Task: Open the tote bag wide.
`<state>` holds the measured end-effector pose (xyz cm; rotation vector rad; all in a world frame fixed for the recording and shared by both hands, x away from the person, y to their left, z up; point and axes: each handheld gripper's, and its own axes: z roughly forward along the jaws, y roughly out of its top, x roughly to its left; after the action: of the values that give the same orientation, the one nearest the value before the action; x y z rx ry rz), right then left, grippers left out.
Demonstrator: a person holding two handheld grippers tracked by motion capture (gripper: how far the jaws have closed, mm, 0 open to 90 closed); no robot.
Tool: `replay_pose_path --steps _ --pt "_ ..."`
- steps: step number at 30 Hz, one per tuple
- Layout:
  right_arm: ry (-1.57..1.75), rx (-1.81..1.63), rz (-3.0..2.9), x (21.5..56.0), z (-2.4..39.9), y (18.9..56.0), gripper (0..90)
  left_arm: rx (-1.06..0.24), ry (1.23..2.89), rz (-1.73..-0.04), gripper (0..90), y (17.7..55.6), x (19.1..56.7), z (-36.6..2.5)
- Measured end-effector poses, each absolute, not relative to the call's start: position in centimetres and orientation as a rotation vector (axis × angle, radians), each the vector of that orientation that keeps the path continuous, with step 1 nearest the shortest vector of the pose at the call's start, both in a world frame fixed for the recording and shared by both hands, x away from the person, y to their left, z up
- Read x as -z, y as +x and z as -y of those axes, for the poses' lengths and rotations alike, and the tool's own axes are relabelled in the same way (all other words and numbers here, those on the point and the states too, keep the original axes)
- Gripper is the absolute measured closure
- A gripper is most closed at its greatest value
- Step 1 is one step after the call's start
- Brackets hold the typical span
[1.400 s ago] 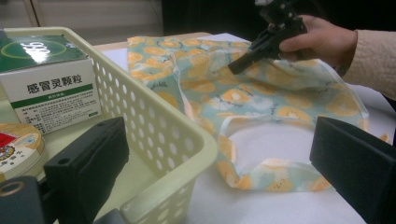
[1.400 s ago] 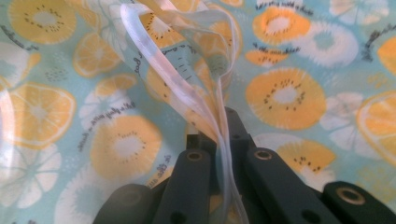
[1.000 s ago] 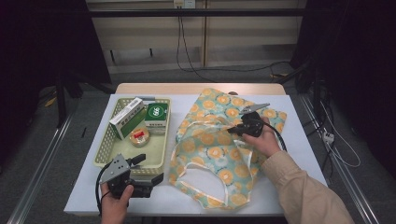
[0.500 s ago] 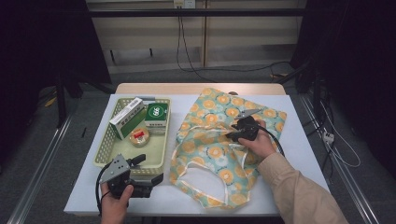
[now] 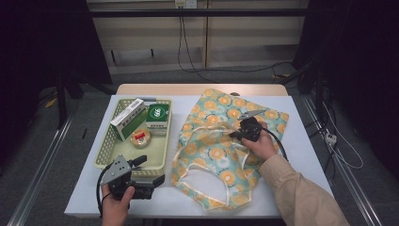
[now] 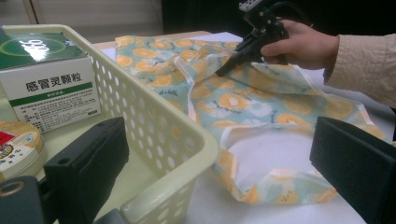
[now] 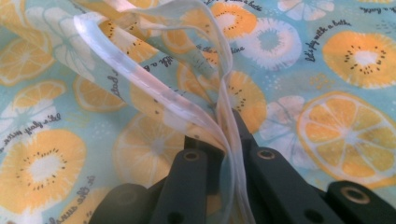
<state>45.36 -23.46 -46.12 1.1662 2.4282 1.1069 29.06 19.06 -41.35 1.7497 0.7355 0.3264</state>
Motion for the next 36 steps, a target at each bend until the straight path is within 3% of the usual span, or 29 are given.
replay_pose_path --steps 17,36 --pt "1.164 -1.175 -2.41 38.7 24.2 45.6 89.1 -0.331 1.744 -0.735 4.1 29.2 39.9 -19.1" --pt "1.185 -1.169 -2.406 37.1 23.7 45.7 88.8 -0.329 1.751 -0.735 4.1 31.8 37.0 -19.3"
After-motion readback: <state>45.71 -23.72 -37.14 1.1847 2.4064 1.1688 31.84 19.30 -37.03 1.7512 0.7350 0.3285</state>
